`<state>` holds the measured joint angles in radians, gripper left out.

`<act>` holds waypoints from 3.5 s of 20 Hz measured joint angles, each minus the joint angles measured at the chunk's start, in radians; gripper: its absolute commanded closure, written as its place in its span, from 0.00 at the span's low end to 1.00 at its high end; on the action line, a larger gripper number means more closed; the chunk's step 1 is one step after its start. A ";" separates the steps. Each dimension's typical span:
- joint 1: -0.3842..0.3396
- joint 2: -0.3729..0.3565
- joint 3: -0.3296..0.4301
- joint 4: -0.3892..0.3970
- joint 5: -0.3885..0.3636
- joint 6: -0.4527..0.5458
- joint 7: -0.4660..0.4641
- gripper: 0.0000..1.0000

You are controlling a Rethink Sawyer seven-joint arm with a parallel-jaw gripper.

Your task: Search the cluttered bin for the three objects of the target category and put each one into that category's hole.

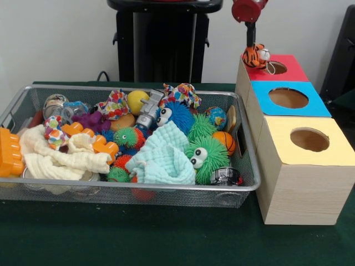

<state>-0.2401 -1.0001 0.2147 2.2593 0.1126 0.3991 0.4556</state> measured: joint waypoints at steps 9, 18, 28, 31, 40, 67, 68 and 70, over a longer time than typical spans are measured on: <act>0.052 0.047 -0.004 0.057 0.023 -0.090 0.033 1.00; 0.117 0.128 0.001 0.068 0.053 -0.241 0.147 1.00; 0.149 0.149 0.006 0.063 0.070 -0.303 0.237 1.00; 0.149 0.149 0.006 0.063 0.070 -0.303 0.243 1.00; 0.148 0.150 0.006 0.063 0.070 -0.303 0.243 1.00; 0.146 0.147 0.008 0.059 0.072 -0.310 0.260 0.00; 0.147 0.145 0.007 0.059 0.072 -0.308 0.260 0.00; 0.151 0.139 0.001 0.058 0.072 -0.299 0.260 0.00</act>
<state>-0.0886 -0.8612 0.2153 2.3175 0.1850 0.0999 0.7155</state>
